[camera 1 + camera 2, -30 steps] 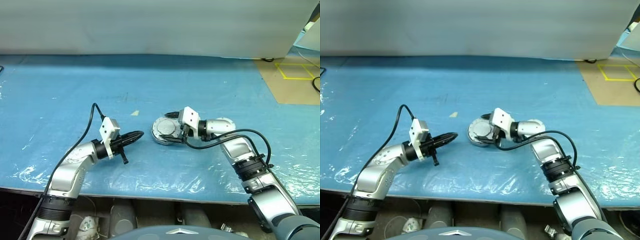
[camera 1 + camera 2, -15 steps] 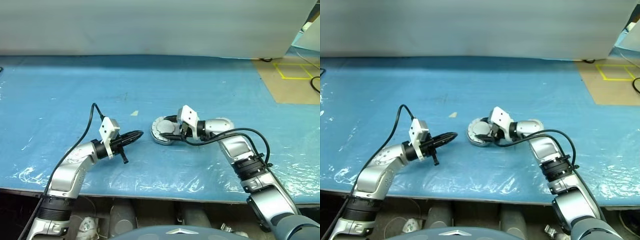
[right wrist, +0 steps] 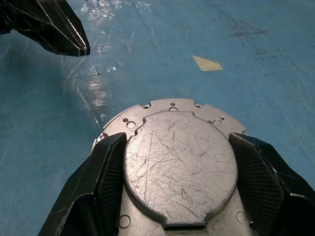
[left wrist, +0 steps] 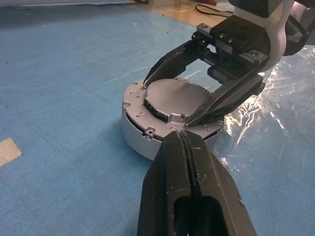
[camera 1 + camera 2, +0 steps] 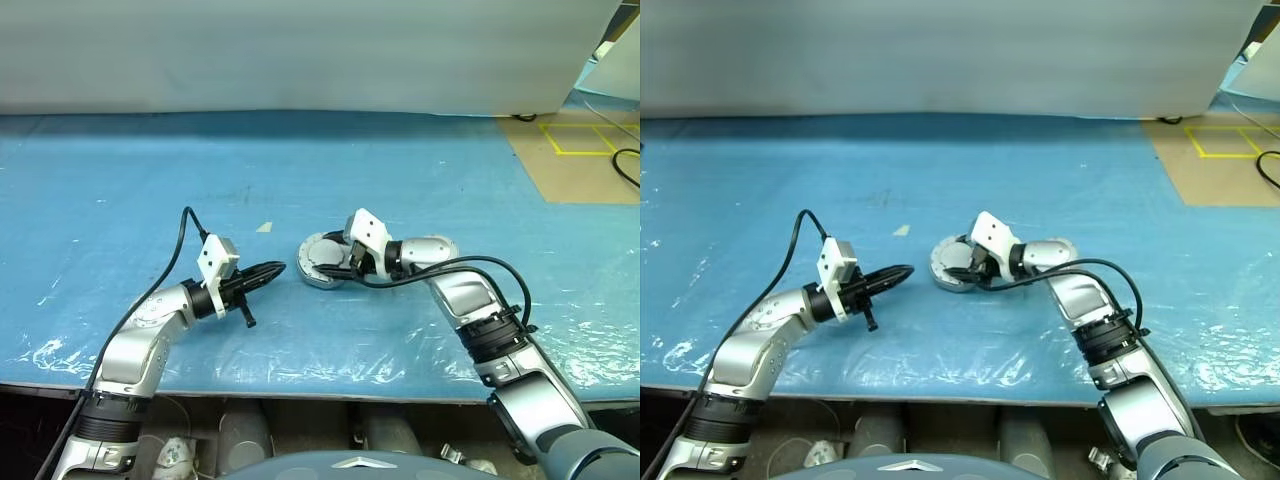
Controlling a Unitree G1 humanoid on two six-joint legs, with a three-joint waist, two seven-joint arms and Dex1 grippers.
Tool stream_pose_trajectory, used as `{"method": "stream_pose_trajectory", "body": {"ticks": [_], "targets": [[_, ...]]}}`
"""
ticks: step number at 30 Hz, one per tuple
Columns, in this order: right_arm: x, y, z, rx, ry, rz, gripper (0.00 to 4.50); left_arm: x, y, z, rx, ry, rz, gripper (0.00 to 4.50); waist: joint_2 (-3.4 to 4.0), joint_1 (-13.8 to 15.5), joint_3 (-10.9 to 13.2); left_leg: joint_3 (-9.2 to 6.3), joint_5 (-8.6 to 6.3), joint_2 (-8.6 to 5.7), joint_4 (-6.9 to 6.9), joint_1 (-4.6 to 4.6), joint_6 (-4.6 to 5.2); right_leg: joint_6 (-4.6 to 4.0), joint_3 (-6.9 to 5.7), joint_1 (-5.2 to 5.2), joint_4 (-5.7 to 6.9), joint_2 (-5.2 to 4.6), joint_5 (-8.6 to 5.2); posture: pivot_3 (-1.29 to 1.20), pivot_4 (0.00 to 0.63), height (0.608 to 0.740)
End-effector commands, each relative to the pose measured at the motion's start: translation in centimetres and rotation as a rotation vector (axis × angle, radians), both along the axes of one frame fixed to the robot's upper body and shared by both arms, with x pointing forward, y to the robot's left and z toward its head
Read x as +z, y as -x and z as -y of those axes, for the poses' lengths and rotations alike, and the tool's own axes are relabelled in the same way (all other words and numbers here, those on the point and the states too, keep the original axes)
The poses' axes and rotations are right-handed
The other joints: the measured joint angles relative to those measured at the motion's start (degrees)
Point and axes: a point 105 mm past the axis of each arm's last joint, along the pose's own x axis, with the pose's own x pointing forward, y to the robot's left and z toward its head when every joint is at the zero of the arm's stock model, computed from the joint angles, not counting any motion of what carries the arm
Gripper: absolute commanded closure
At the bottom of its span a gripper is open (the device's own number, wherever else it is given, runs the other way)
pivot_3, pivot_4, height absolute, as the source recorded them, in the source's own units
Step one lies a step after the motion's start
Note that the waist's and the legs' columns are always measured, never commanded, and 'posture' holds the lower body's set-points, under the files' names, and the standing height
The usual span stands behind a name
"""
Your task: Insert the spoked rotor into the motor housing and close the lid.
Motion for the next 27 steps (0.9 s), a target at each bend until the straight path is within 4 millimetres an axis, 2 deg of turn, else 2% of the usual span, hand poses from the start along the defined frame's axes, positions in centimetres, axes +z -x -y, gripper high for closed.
{"method": "stream_pose_trajectory", "body": {"ticks": [1,7,13,18,21,25,27], "targets": [[-1.2,1.4,-0.4,0.044,0.010,-0.077,1.53,0.7,0.1,0.1,-0.014,0.000,0.038,4.50,0.00,-0.01,0.00,0.00,0.00,0.00,-0.01,-0.01,0.00,0.00,-0.01,0.00,-0.02,0.00,0.00,0.00,0.150,0.740],[-1.8,1.6,-0.5,0.017,0.016,-0.119,1.53,0.7,0.1,0.1,-0.013,0.001,0.038,4.50,0.00,-0.01,0.00,0.00,0.00,0.00,-0.08,-0.01,0.00,0.00,-0.02,0.00,-0.08,0.01,0.00,0.00,0.150,0.740],[-0.9,0.6,-0.9,-0.020,-0.005,-0.067,1.53,0.7,0.1,0.2,-0.012,0.001,0.037,4.50,0.00,-0.28,-0.01,0.02,0.00,0.00,-0.06,0.06,0.00,0.00,0.01,0.01,-0.04,0.01,0.00,0.00,0.150,0.740],[-2.2,0.6,-0.5,-0.019,0.078,-0.015,1.53,0.7,0.0,0.2,-0.013,0.001,0.040,4.50,0.00,-0.35,-0.01,0.09,0.00,0.00,-0.06,0.27,-0.01,0.00,0.03,0.10,0.04,0.01,0.00,0.00,0.150,0.740],[-2.7,0.2,-0.2,-0.083,0.078,-0.029,1.53,0.8,-0.1,0.3,-0.011,0.002,0.046,4.50,0.00,-0.32,-0.01,0.11,-0.01,0.00,-0.06,0.38,-0.01,0.00,0.06,0.18,0.04,0.01,0.00,0.00,0.150,0.740],[-1.5,0.6,-1.3,-0.106,-0.058,-0.139,1.53,0.8,-0.3,0.3,-0.003,0.003,0.053,4.50,0.00,-0.32,-0.01,0.15,-0.01,-0.01,-0.07,0.54,0.00,0.00,0.12,0.31,0.04,0.01,0.00,0.00,0.150,0.740],[-1.7,0.4,-1.0,-0.102,-0.014,-0.103,1.53,0.7,-0.3,0.3,-0.003,0.001,0.053,4.50,0.00,-0.30,-0.01,0.15,-0.01,-0.01,-0.09,0.55,0.00,0.00,0.13,0.32,0.04,0.01,0.00,0.00,0.150,0.740]]}}
